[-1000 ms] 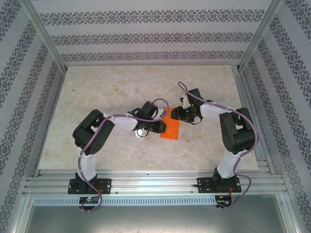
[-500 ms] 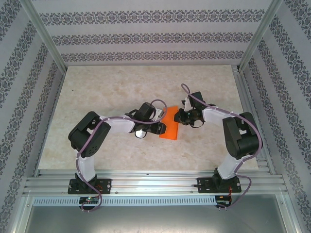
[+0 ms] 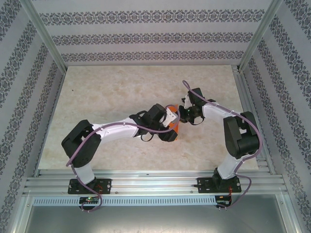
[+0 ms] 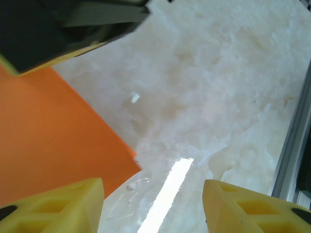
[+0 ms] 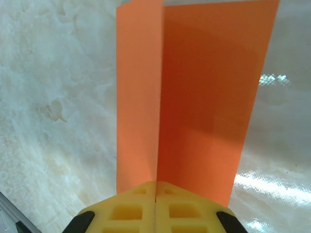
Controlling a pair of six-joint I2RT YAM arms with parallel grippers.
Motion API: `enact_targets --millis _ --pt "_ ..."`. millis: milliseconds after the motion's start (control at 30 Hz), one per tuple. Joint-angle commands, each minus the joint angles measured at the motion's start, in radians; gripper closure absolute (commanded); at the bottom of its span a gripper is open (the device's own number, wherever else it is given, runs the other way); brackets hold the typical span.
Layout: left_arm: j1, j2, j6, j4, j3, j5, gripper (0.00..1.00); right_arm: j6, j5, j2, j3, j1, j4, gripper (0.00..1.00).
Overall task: Fold a paper plane with a square sheet of paper (fold left side to right side)
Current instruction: Fold the triangle a second time at the center of the table.
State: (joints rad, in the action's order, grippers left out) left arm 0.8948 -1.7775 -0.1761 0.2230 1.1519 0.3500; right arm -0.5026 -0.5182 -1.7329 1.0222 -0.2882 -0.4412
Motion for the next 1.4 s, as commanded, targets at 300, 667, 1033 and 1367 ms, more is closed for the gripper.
enact_targets --millis 300,667,1033,1367 --pt "0.066 -0.127 0.081 0.154 0.132 -0.216 0.48 0.004 -0.014 -0.042 0.053 -0.004 -0.065 0.93" --pt "0.065 -0.13 0.073 0.144 0.154 -0.197 0.88 0.029 -0.005 -0.05 0.057 -0.003 -0.083 0.93" --pt "-0.001 -0.119 0.029 0.094 0.132 -0.03 1.0 0.06 -0.003 0.015 0.048 0.019 -0.08 0.73" --pt "-0.105 -0.138 0.009 0.053 0.114 0.158 1.0 0.073 0.017 0.242 -0.104 0.113 -0.059 0.59"
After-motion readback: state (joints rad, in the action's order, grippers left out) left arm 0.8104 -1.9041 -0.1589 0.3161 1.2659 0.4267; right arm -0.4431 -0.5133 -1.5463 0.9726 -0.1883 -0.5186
